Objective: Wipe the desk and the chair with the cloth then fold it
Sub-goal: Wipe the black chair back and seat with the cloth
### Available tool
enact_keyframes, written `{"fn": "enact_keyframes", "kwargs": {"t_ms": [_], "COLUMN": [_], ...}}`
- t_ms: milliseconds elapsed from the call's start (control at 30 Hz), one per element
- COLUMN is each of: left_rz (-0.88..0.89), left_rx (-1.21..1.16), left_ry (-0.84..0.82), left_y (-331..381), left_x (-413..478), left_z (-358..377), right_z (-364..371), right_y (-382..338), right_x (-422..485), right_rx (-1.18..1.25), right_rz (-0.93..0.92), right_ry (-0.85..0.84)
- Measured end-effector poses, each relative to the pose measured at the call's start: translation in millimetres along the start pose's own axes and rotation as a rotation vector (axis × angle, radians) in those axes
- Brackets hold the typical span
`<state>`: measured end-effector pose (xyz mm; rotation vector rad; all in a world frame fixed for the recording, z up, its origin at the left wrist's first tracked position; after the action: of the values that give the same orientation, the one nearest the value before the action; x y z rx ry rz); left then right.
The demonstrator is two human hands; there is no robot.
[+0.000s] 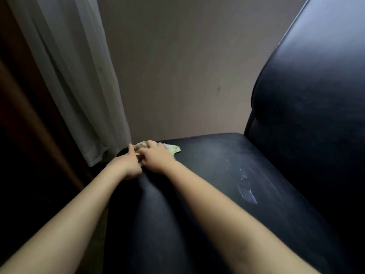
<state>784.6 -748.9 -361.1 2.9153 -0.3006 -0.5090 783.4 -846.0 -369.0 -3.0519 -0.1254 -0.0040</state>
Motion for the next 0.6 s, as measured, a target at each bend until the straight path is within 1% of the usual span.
{"fn": "enact_keyframes", "kwargs": {"t_ms": [67,233,300,333,400,467,500,533,600], "left_rz": [0.001,0.027,0.022,0.017,0.012,0.001,-0.001,-0.004,-0.003], "left_rx": [0.039,0.124,0.127,0.131,0.156,0.174,0.179,0.180,0.179], "left_ry": [-0.006,-0.008,0.024,0.043,0.088,0.116,0.121,0.120,0.117], "left_y": [2,14,16,18,23,28,31,32,32], "left_x": [0,1,3,2,0,-1,0,1,4], "left_z": [0,4,4,3,2,2,2,1,1], "right_z": [-6,-25,-28,-28,-25,-22,-21,-19,-17], "right_y": [52,224,268,277,280,262,247,224,159], "right_x": [-4,-61,-83,-87,-84,-73,-63,-52,-26], "right_rx": [0.010,-0.030,-0.026,-0.029,-0.030,-0.040,-0.043,-0.045,-0.019], "right_rz": [0.079,0.460,0.586,0.627,0.701,0.750,0.723,0.657,0.445], "right_ry": [0.032,0.086,0.083,0.067,0.057,0.060,0.063,0.059,0.069]}}
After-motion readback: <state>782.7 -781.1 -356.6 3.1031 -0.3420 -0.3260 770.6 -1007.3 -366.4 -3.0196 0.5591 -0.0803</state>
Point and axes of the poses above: each hand's wrist, its own x-axis towards the middle knuckle, its own z-axis out of the palm, y = z × x, the point moved 6 cm from there along x, towards the middle knuckle, and after that the axes turned 4 degrees about -x, right-handed, at the moved point
